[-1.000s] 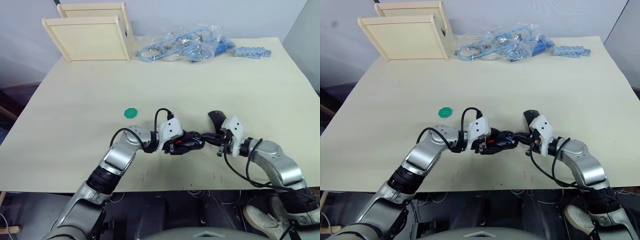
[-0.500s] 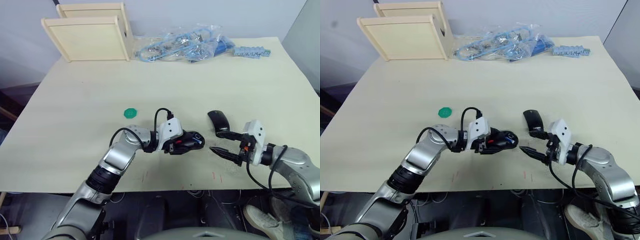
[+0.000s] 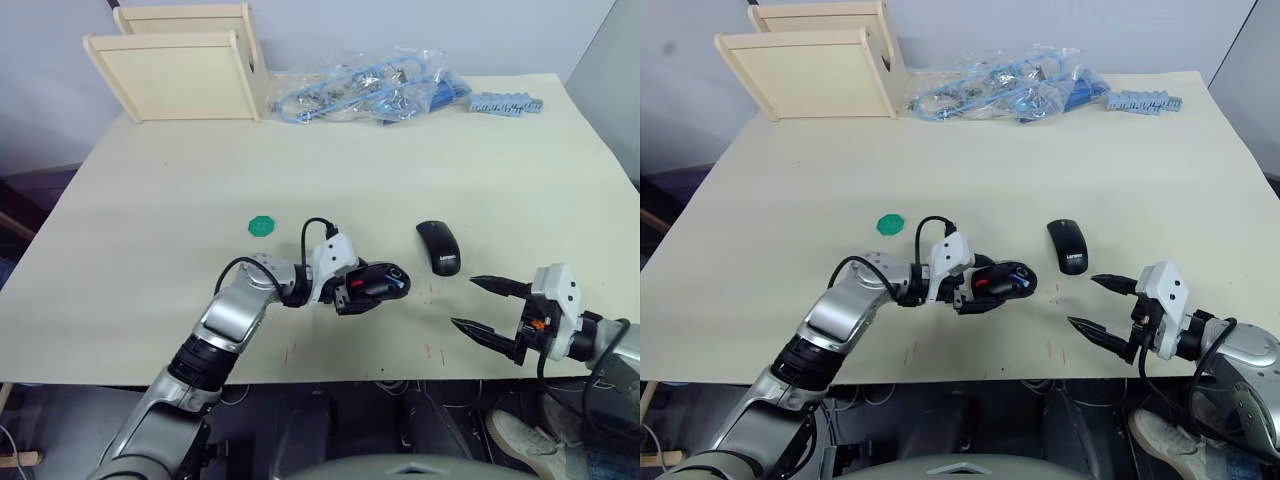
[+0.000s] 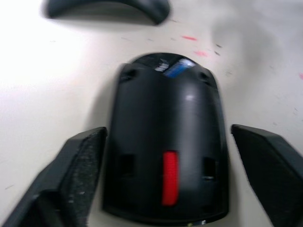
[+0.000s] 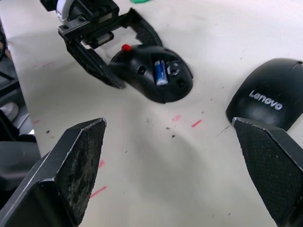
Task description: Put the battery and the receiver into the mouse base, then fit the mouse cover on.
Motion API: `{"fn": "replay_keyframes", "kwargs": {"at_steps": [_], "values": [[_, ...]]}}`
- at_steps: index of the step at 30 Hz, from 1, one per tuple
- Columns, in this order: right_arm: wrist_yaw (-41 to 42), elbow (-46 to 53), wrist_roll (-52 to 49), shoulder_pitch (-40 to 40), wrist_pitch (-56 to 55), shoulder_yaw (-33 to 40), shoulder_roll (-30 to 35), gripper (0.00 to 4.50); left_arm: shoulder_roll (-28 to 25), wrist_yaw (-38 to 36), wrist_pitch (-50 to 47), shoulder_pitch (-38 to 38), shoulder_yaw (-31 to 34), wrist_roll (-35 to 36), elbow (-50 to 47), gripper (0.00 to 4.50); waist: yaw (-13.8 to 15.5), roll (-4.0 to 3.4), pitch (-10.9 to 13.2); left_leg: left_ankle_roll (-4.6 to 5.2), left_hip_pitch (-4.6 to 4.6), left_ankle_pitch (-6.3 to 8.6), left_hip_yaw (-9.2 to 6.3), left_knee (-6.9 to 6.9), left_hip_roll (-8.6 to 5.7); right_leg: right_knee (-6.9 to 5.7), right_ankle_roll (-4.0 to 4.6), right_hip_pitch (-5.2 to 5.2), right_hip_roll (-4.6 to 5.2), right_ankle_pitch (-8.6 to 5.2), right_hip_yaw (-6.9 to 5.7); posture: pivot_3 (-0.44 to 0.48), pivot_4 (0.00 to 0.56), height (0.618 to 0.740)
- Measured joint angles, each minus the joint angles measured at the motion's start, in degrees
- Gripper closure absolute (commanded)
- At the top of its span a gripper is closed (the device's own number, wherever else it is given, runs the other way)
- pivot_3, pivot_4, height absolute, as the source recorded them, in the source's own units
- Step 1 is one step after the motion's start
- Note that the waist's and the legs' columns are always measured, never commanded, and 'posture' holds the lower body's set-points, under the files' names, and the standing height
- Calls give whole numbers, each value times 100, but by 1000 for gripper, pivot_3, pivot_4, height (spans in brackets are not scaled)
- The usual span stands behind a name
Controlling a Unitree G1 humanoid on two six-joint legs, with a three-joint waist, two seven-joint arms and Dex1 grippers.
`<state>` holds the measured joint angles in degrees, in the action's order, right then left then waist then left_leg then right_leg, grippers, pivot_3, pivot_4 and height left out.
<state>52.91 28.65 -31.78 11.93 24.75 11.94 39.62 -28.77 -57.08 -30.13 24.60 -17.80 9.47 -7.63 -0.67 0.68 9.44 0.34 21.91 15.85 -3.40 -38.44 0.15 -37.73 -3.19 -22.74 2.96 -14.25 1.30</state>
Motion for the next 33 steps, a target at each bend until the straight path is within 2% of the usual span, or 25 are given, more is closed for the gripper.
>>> {"fn": "replay_keyframes", "kwargs": {"at_steps": [10,13,17,19,23,27,33], "values": [[-823,105,14,32,183,27,-223,0,-687,-67,-693,-796,1253,1154,-1315,18,-9,-3,6,-1,-7,0,-7,5,6,-1,1,-1,-1,0,11,0,150,740],[-1324,149,145,-102,354,11,-367,0,-1025,-94,-890,-1389,1897,1670,-1803,18,-22,-5,7,-1,-11,0,-7,7,9,-3,1,-2,-1,0,16,0,150,740],[-1755,198,400,-239,434,-117,-466,0,-1172,-81,-1112,-1990,2676,2318,-2129,18,-12,-6,9,-1,-10,1,-6,7,11,0,2,-3,-1,-1,16,0,150,740],[-2022,214,428,-313,517,-151,-693,525,-1006,-169,-925,-2384,3281,2706,-2168,0,-18,-5,9,-2,-9,1,-5,10,22,1,3,-6,-1,-1,18,0,150,740],[-2703,368,616,-475,1127,-251,-786,525,-1110,-405,-662,-3064,4085,3134,-2215,0,8,-8,13,-2,-7,1,-2,10,13,1,4,-10,1,-1,19,0,150,740],[-3320,691,686,-803,2130,-492,-865,525,-1311,-741,-557,-3375,4482,3515,-2216,0,-6,-8,13,-2,-7,1,-1,12,13,3,25,-12,0,-13,20,0,150,740],[-4276,1153,583,-1573,3690,-552,-1533,525,-1529,-1275,-355,-3677,4922,3879,-2081,0,-38,-7,14,-2,-2,1,6,13,17,-2,28,-28,-10,-14,30,0,150,740]]}}
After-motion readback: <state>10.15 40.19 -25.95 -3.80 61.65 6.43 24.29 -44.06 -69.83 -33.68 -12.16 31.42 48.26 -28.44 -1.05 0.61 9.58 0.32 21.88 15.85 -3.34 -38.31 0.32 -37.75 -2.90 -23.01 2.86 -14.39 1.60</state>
